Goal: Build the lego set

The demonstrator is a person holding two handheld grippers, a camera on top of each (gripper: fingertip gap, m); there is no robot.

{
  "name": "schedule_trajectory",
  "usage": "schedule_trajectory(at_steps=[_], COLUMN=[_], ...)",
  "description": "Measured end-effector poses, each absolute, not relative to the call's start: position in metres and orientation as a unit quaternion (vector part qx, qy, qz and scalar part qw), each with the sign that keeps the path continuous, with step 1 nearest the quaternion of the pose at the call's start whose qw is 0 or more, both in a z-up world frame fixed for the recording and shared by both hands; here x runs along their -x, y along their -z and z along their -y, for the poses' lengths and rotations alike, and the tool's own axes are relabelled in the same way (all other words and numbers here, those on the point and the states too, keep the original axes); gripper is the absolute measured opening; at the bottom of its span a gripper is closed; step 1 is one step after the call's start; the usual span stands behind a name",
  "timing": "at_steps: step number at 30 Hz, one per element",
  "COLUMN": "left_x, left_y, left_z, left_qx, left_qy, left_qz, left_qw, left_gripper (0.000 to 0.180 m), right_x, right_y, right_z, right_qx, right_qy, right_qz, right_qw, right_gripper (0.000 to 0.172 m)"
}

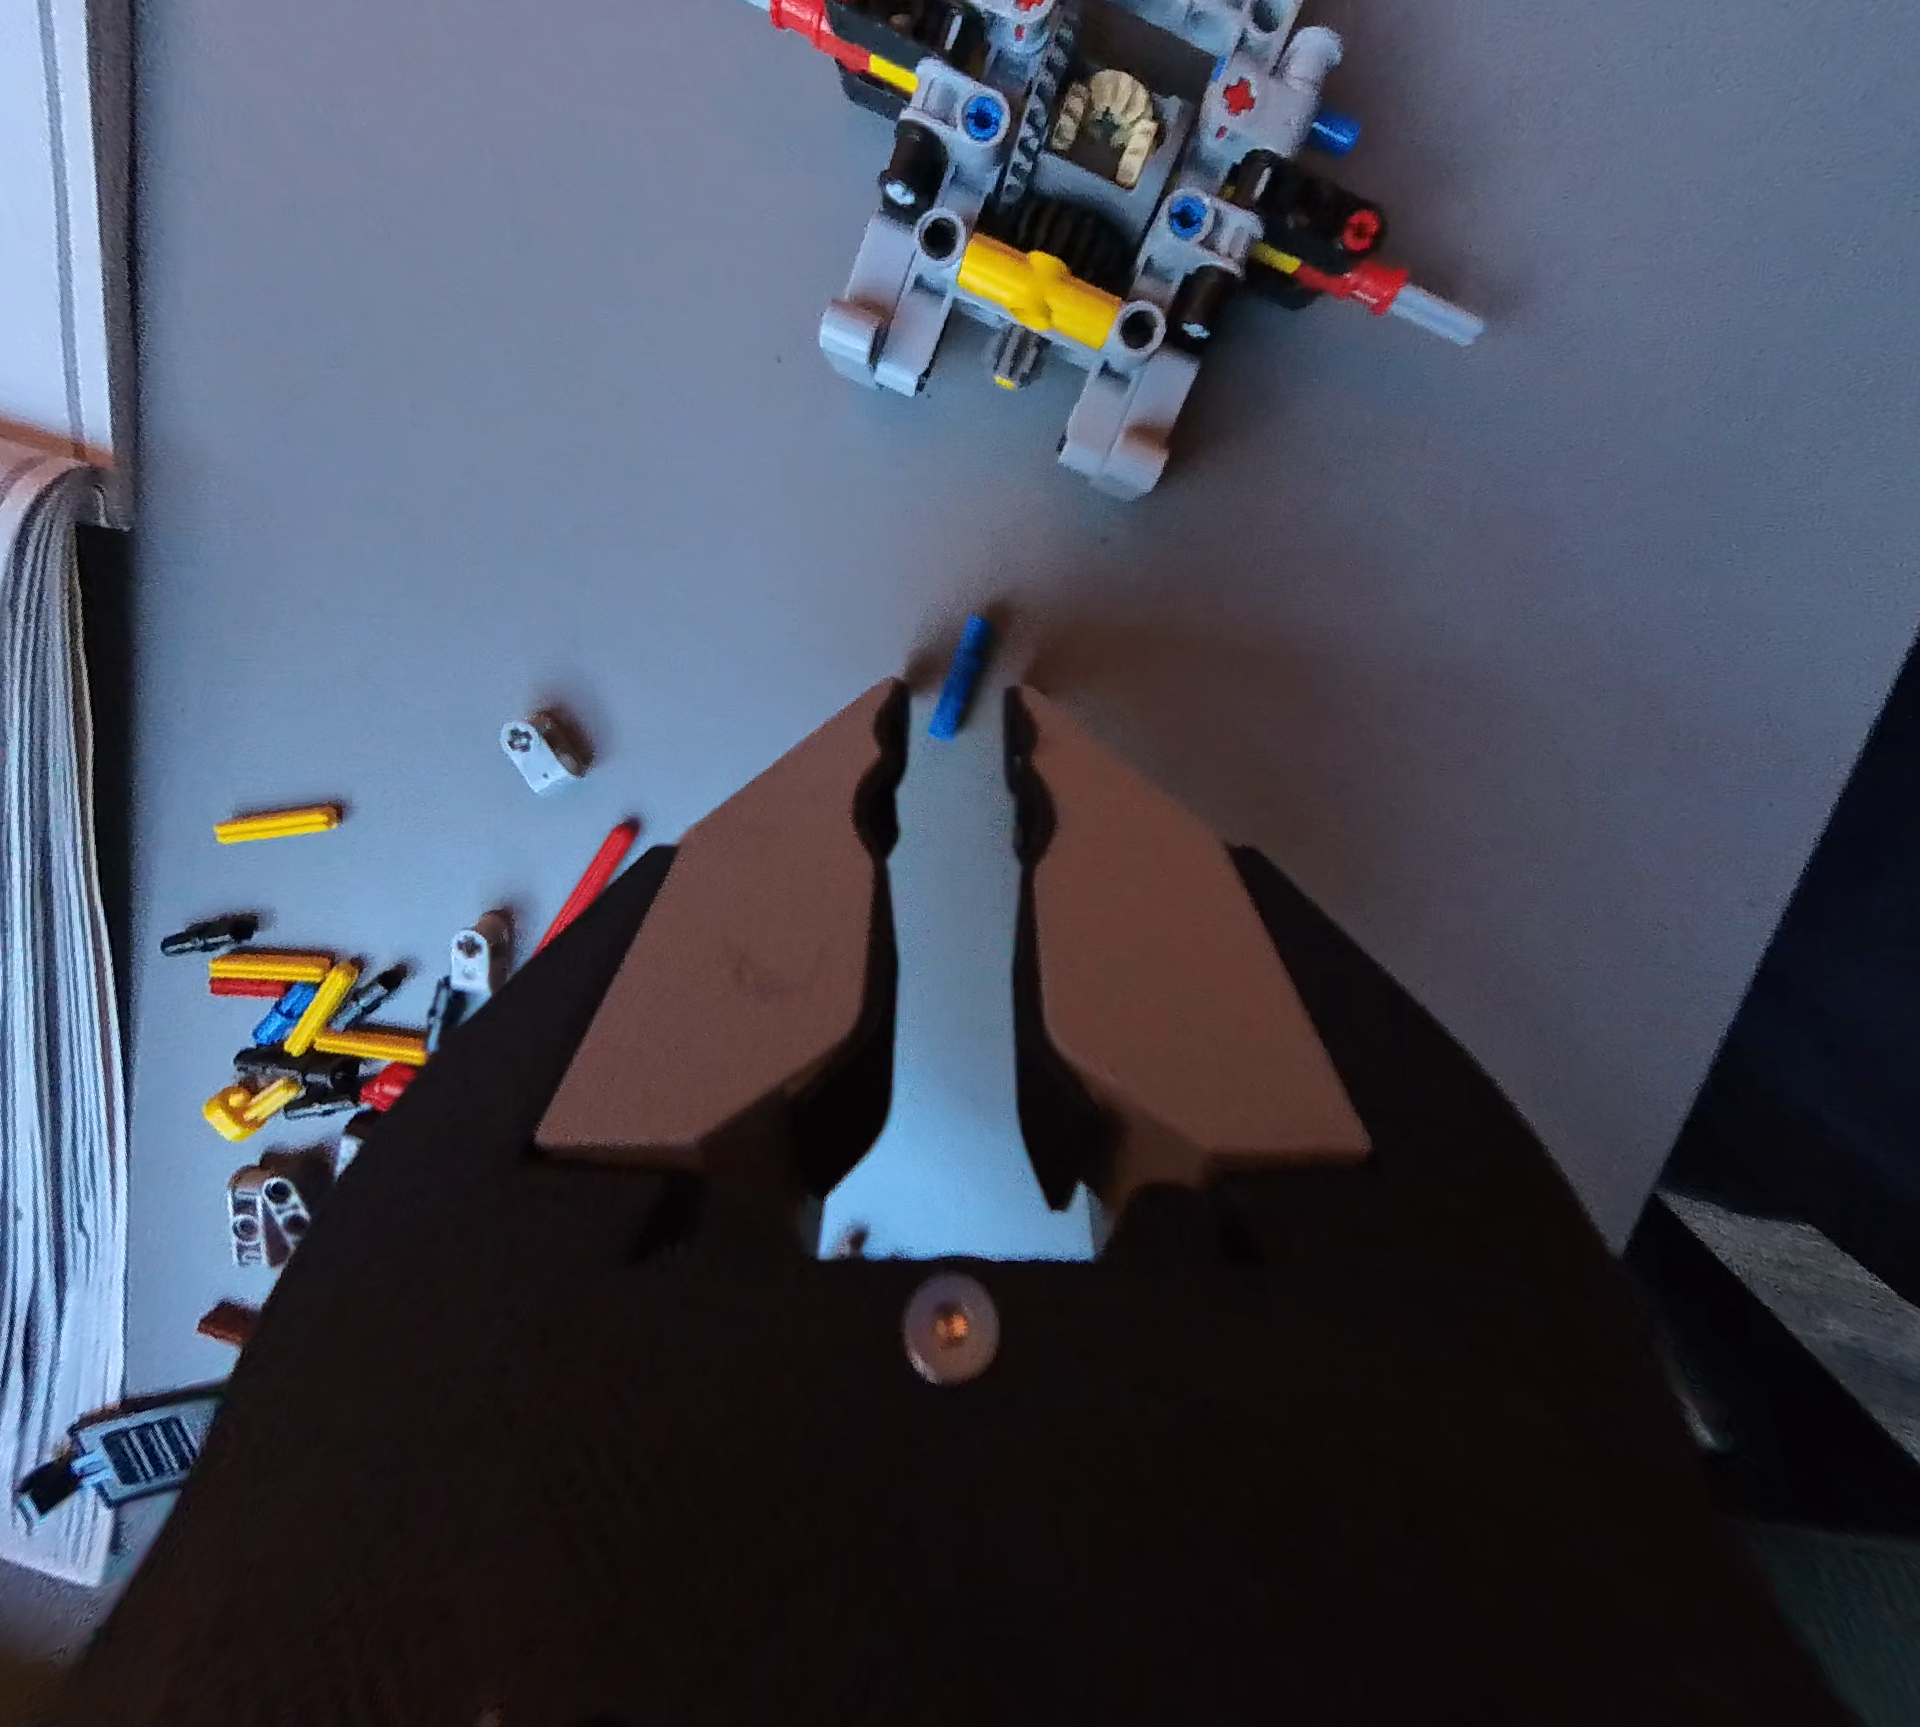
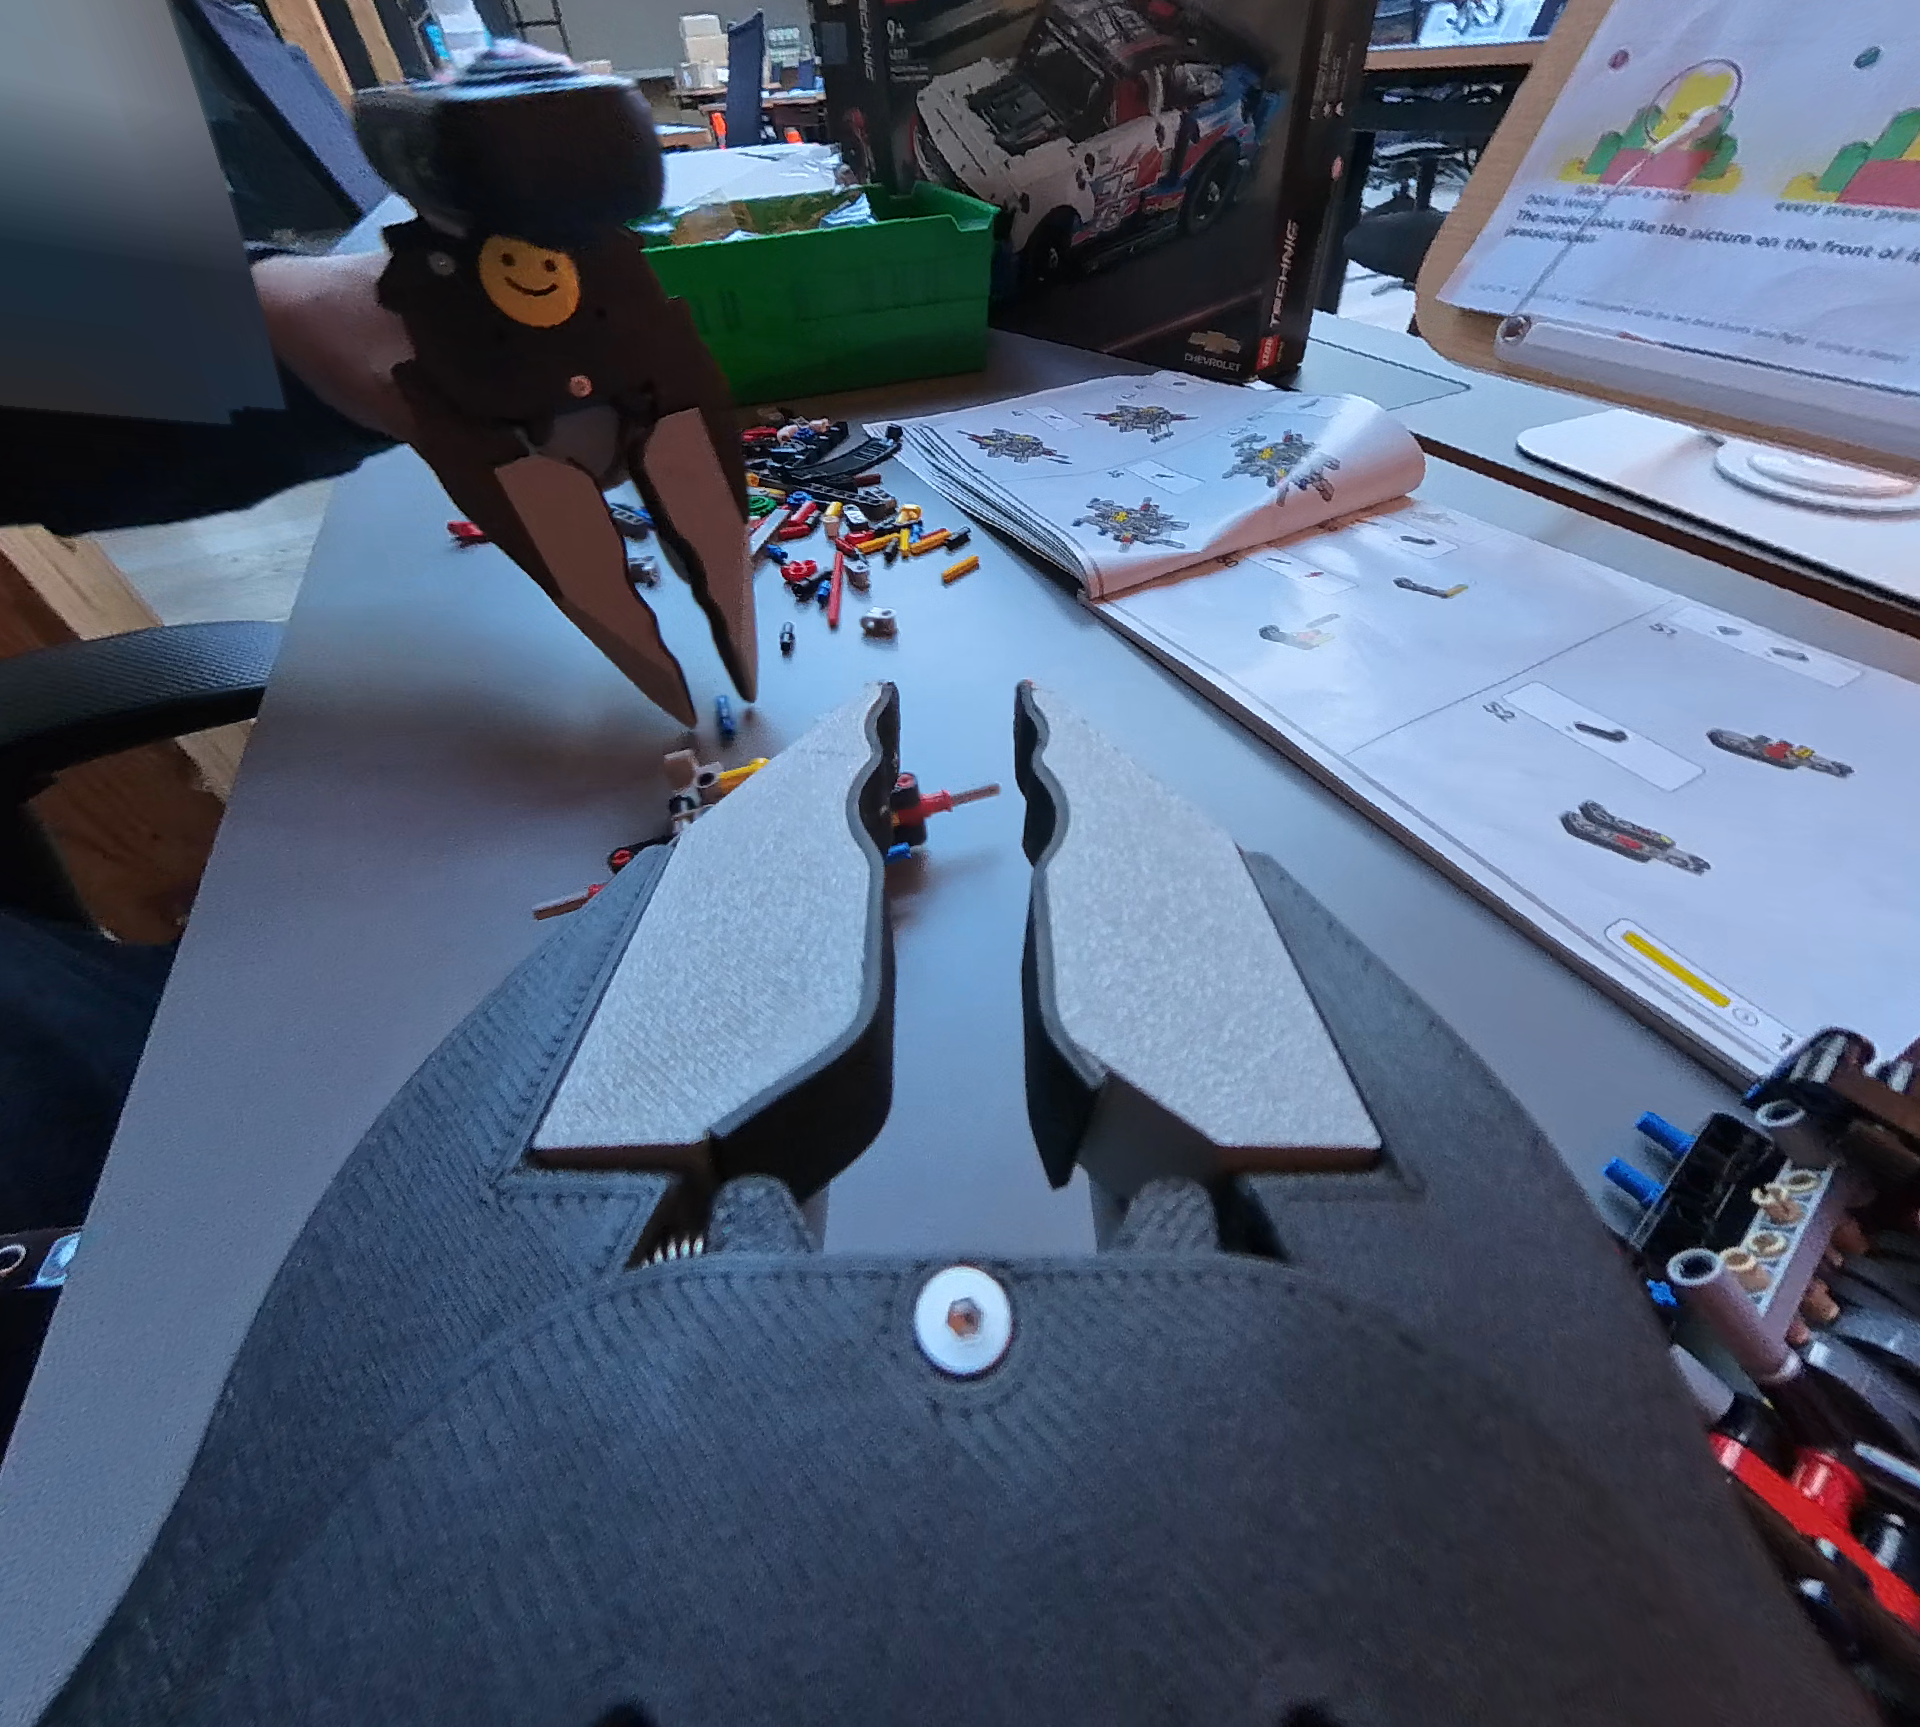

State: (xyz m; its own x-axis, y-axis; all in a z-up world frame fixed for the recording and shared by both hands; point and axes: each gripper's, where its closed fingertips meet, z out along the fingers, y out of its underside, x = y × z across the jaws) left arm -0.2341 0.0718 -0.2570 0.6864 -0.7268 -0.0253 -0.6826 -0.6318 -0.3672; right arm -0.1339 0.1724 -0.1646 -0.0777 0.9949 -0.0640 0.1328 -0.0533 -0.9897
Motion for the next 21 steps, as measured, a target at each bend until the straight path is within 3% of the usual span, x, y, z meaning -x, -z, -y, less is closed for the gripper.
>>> schedule_trajectory(at_steps=[10,21], left_x=[0.349,0.392], left_y=[0.217,0.245], left_z=[-0.014,0.012], left_qx=[0.941,0.953], left_qy=[-0.007,-0.004], left_qz=[-0.308,-0.286], left_qw=[0.141,0.103], left_gripper=[0.012,0.009], right_x=[0.136,0.137], right_y=[0.165,0.168], right_z=[-0.161,-0.169], right_qx=[0.512,0.53], right_qy=[-0.499,-0.509], right_qz=[0.555,0.536], right_qw=[0.425,0.415], right_gripper=[0.017,0.016])
